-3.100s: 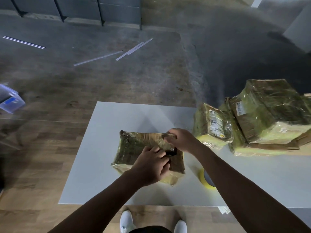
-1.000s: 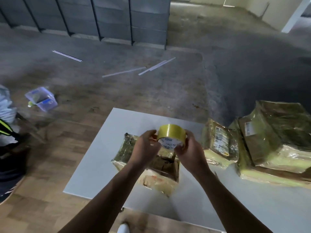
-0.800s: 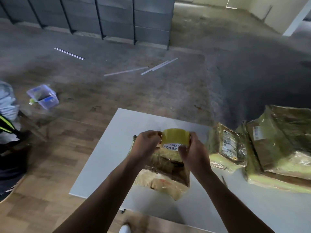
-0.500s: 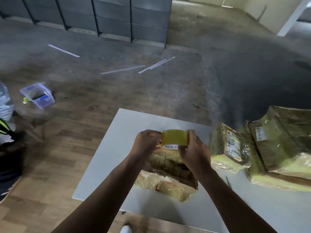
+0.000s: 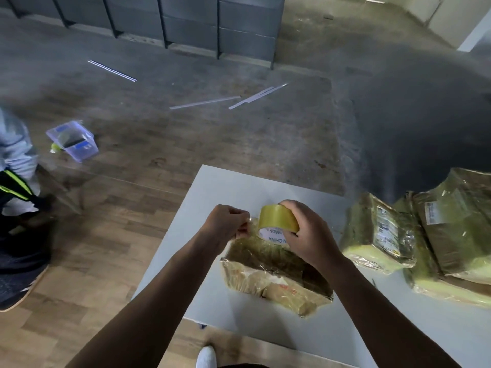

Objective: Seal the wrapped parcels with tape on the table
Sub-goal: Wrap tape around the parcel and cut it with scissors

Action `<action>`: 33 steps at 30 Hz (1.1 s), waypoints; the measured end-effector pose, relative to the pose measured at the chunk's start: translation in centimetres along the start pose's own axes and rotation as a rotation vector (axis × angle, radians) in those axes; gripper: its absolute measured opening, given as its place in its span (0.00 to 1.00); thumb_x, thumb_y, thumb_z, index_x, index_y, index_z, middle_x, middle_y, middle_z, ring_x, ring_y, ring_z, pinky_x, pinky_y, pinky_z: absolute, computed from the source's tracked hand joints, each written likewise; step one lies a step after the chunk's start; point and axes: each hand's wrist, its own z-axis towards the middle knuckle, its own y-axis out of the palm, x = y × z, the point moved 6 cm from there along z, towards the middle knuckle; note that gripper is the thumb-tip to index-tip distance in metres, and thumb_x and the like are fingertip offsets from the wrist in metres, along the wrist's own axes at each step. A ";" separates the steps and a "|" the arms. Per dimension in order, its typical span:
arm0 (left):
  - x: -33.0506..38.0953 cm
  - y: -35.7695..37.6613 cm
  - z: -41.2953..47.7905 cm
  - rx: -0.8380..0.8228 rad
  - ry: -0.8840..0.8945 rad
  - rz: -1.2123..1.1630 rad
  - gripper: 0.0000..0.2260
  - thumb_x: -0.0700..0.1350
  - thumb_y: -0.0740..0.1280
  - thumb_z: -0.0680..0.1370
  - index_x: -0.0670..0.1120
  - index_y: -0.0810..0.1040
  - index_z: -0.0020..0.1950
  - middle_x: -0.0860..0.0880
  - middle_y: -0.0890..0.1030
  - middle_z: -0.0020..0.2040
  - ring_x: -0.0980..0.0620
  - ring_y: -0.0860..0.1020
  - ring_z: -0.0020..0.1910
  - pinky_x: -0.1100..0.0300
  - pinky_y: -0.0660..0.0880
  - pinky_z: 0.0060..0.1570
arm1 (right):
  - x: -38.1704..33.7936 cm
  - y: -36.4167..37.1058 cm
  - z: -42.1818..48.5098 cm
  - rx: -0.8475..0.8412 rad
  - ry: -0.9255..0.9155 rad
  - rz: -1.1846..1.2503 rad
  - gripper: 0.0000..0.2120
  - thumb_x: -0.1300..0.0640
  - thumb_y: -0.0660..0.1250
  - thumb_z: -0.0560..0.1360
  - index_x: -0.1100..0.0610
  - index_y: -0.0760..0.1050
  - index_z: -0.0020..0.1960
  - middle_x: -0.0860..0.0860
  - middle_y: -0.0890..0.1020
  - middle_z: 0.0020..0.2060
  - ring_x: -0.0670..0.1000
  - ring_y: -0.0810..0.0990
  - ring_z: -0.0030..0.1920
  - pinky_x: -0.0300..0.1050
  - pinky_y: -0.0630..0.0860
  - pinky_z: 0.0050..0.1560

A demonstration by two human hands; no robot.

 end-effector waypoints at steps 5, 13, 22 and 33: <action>0.1 -1.5 0.6 0.020 0.014 0.033 0.08 0.30 0.61 0.79 0.35 0.75 0.41 0.45 0.69 0.31 0.52 0.69 0.28 0.65 0.74 0.28 | -1.6 -0.2 1.5 -0.008 -0.120 -0.249 0.24 0.59 0.77 0.62 0.58 0.77 0.56 0.55 0.82 0.40 0.59 0.78 0.32 0.42 0.67 0.37; 0.6 -3.1 1.7 -0.019 0.014 0.000 0.14 0.38 0.69 0.77 0.41 0.71 0.33 0.49 0.67 0.29 0.55 0.69 0.28 0.62 0.75 0.34 | -0.6 -0.2 1.4 -0.182 -0.043 0.056 0.31 0.59 0.72 0.70 0.48 0.66 0.69 0.45 0.75 0.58 0.44 0.74 0.53 0.36 0.72 0.49; -1.0 -5.6 3.5 0.003 -0.005 0.124 0.15 0.35 0.68 0.77 0.39 0.69 0.31 0.47 0.66 0.30 0.54 0.68 0.28 0.67 0.73 0.30 | -1.1 0.3 1.0 -0.338 -0.085 -0.006 0.18 0.55 0.74 0.68 0.48 0.77 0.57 0.47 0.77 0.48 0.47 0.77 0.44 0.36 0.73 0.42; -4.8 -8.0 5.3 0.014 -0.170 0.078 0.08 0.35 0.70 0.76 0.37 0.76 0.36 0.46 0.73 0.34 0.52 0.73 0.33 0.60 0.74 0.35 | -3.1 3.2 2.7 -0.606 -0.025 -0.315 0.18 0.48 0.65 0.75 0.42 0.71 0.64 0.48 0.74 0.53 0.54 0.77 0.50 0.41 0.67 0.45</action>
